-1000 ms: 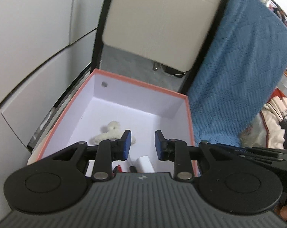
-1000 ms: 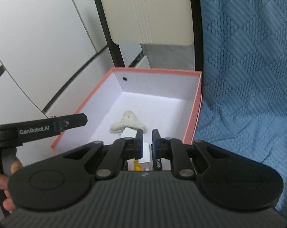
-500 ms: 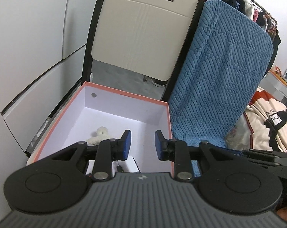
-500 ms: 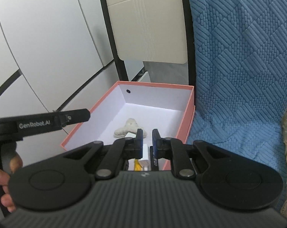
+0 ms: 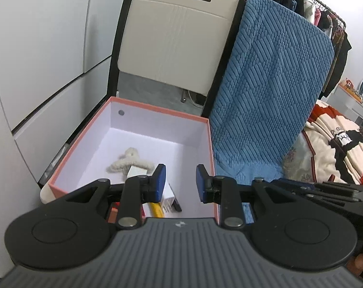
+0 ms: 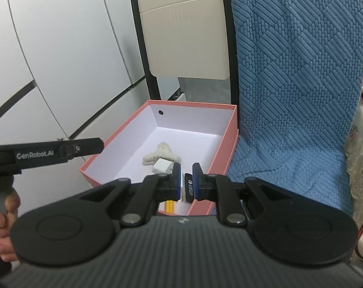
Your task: Organize rigid objects
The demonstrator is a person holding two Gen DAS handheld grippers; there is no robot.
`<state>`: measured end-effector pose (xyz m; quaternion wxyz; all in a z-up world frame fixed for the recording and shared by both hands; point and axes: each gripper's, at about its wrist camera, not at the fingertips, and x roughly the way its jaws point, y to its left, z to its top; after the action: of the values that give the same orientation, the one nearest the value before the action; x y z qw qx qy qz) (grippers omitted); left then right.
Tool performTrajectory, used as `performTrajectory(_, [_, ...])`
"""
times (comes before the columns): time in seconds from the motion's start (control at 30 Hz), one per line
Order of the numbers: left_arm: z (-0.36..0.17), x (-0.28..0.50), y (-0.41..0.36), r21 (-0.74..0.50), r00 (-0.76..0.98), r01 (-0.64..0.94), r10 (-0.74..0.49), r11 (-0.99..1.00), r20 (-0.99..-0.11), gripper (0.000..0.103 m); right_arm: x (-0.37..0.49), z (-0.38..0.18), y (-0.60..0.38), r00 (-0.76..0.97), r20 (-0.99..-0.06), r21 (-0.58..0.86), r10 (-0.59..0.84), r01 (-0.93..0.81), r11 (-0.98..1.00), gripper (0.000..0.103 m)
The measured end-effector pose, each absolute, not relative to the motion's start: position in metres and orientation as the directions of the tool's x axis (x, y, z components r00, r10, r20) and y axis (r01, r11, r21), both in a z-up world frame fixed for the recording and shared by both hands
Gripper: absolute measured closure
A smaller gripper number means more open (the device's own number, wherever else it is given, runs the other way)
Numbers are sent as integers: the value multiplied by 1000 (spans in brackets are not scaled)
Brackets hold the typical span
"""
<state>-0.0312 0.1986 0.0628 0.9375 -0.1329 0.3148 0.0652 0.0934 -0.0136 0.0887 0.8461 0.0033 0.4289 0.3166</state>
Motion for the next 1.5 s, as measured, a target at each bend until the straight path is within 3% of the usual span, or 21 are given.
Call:
performTrajectory(0.2, [53, -44, 195, -223, 789, -208, 29, 953, -613, 54, 83, 89, -22, 444, -724, 267, 528, -525, 808, 89])
performTrajectory(0.37, [52, -49, 190, -210, 790, -212, 41, 954, -611, 19, 77, 86, -26, 457, -732, 232, 505, -530, 816, 87])
performTrajectory(0.47, [52, -51, 190, -201, 794, -220, 56, 955, -605, 6, 75, 84, -30, 471, -736, 211, 486, -522, 826, 78])
performTrajectory(0.57, [50, -53, 191, -182, 786, -237, 78, 954, -613, 3, 74, 81, -35, 482, -736, 203, 475, -513, 834, 60])
performTrajectory(0.63, [47, -54, 193, -185, 778, -249, 83, 951, -622, 1, 75, 78, -38, 491, -735, 193, 467, -510, 839, 34])
performTrajectory(0.73, [41, -56, 198, -210, 769, -268, 77, 940, -634, 1, 76, 75, -41, 505, -737, 169, 449, -506, 846, 19])
performTrajectory(1.5, [32, -57, 198, -197, 751, -301, 104, 933, -652, 0, 77, 71, -39, 480, -756, 171, 444, -510, 843, 15])
